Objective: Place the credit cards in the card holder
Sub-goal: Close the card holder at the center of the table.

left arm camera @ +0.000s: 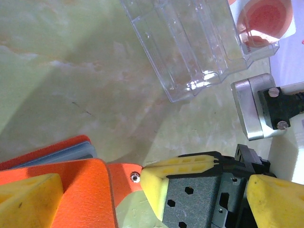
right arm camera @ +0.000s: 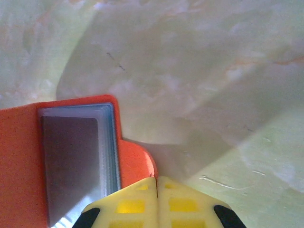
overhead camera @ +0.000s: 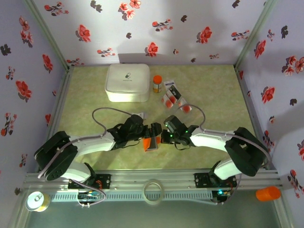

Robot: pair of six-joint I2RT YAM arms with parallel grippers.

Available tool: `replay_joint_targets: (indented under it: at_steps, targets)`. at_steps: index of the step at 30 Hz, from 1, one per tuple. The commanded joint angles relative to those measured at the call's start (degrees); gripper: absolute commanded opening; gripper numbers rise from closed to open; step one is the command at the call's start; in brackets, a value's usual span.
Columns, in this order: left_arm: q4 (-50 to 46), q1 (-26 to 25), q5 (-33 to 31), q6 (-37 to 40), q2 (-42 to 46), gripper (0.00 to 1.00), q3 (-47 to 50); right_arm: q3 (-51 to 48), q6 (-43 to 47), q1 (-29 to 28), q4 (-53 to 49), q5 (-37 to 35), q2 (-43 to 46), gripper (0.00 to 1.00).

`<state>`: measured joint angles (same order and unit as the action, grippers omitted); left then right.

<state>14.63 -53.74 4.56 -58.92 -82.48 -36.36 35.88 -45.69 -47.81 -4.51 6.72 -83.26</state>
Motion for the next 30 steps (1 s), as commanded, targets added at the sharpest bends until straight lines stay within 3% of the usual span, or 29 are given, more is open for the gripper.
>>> replay_joint_targets:
  at_steps: [1,17,24,30]
  targets:
    - [2.4,-0.9,0.1,-1.3,-1.6,1.00,-1.6,-1.0,-0.8,0.1,1.9,1.2,0.3,0.00]
    - [4.9,-1.8,-1.6,-2.9,-7.2,1.00,1.4,-3.5,-2.6,0.4,2.7,0.9,3.3,0.00]
    - [5.7,-2.1,-2.1,-3.6,-7.1,1.00,2.0,-3.6,-2.3,0.6,-2.0,-1.2,9.2,0.26]
    - [2.2,-1.9,-2.4,-2.4,-4.8,1.00,-1.4,-3.5,-2.1,0.8,-7.3,-2.8,16.1,0.26]
